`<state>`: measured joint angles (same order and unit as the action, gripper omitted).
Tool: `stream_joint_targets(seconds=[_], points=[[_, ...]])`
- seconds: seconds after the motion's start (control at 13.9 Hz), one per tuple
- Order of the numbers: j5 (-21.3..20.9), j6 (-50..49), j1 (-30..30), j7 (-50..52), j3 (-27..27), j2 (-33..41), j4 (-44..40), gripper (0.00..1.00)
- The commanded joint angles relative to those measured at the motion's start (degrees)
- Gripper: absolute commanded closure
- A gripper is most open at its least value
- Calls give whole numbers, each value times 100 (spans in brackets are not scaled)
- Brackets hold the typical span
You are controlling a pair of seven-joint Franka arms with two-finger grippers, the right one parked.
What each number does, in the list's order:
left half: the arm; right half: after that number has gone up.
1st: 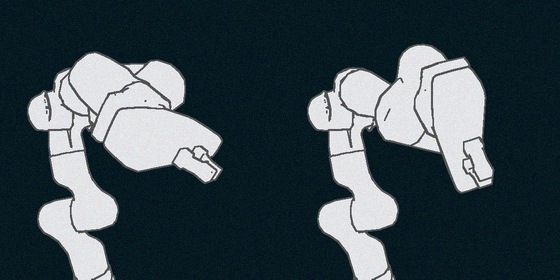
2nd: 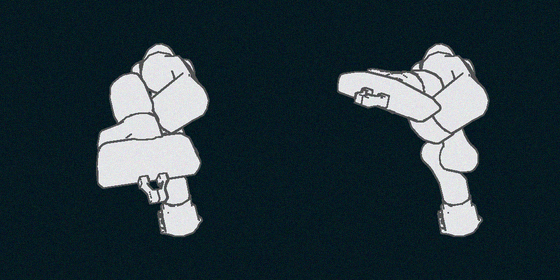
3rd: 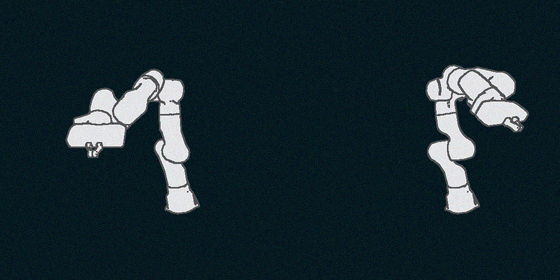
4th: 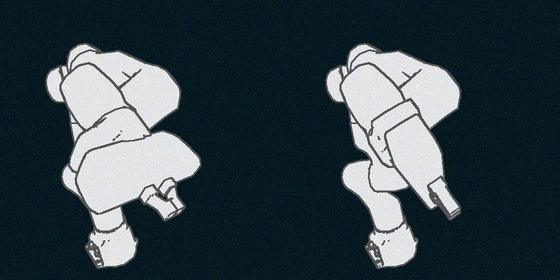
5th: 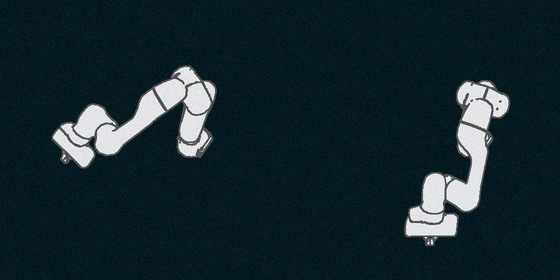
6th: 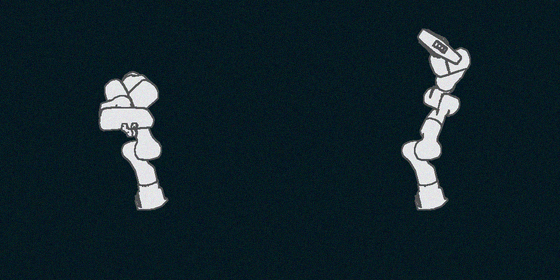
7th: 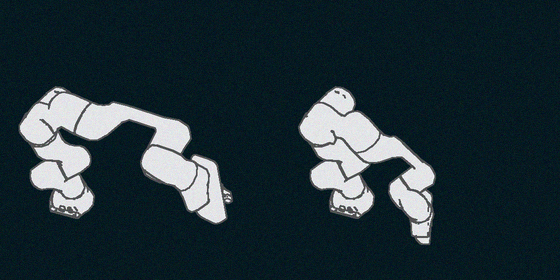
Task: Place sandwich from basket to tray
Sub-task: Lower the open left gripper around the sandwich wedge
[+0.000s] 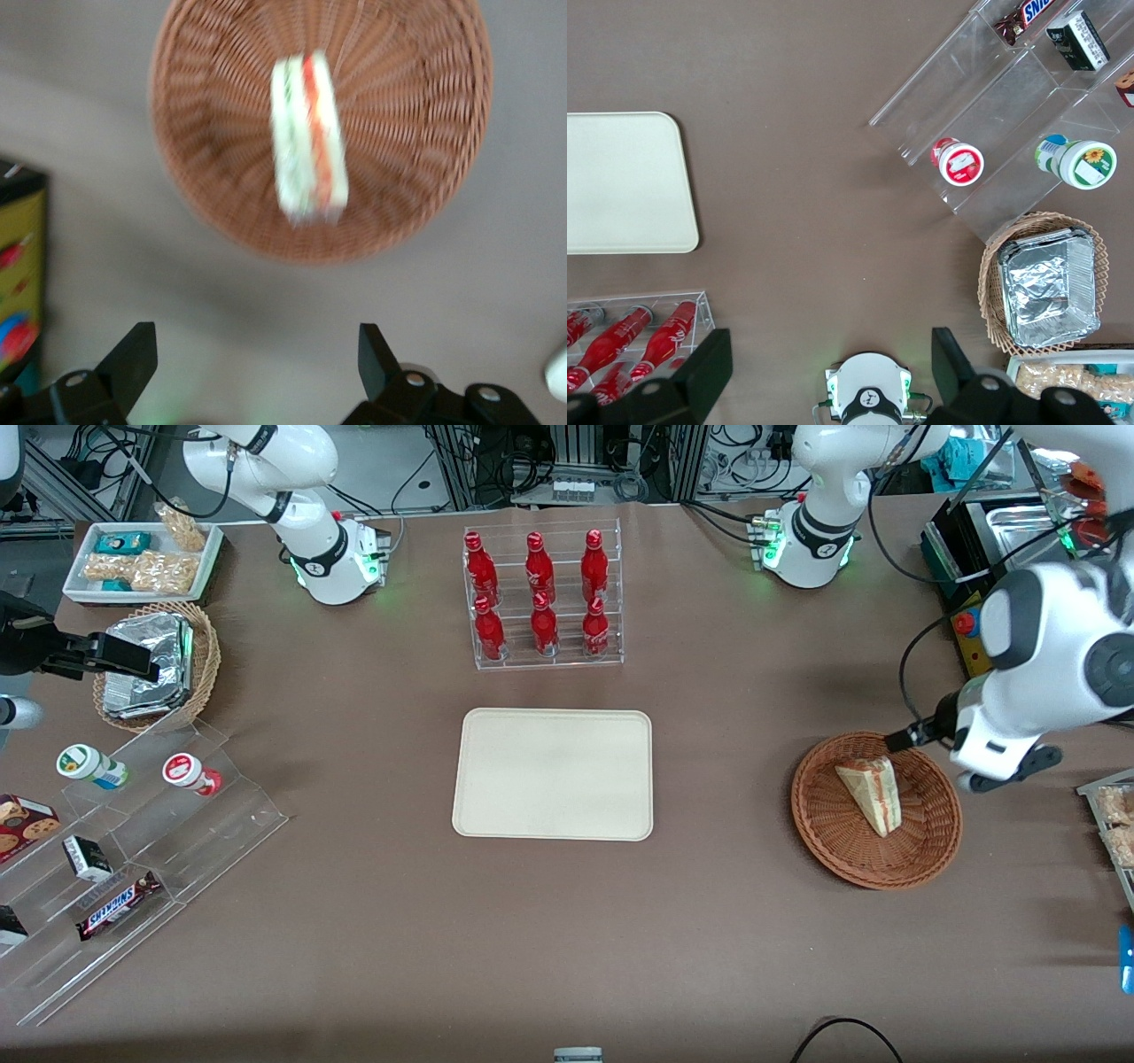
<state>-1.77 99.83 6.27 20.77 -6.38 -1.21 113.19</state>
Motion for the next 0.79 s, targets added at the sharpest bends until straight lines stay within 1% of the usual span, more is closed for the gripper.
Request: stream_joint_targets(seconds=[0.0, 0.14, 0.29, 0.72], points=[[-157, -622, -65, 261, -223, 1131, 143, 0], [-157, -352, -38, 217, -214, 791, 124, 0], [-157, 297, -12, 217, -214, 395, 273, 0], [-166, 1933, 6, 209, -188, -888, 292, 0]])
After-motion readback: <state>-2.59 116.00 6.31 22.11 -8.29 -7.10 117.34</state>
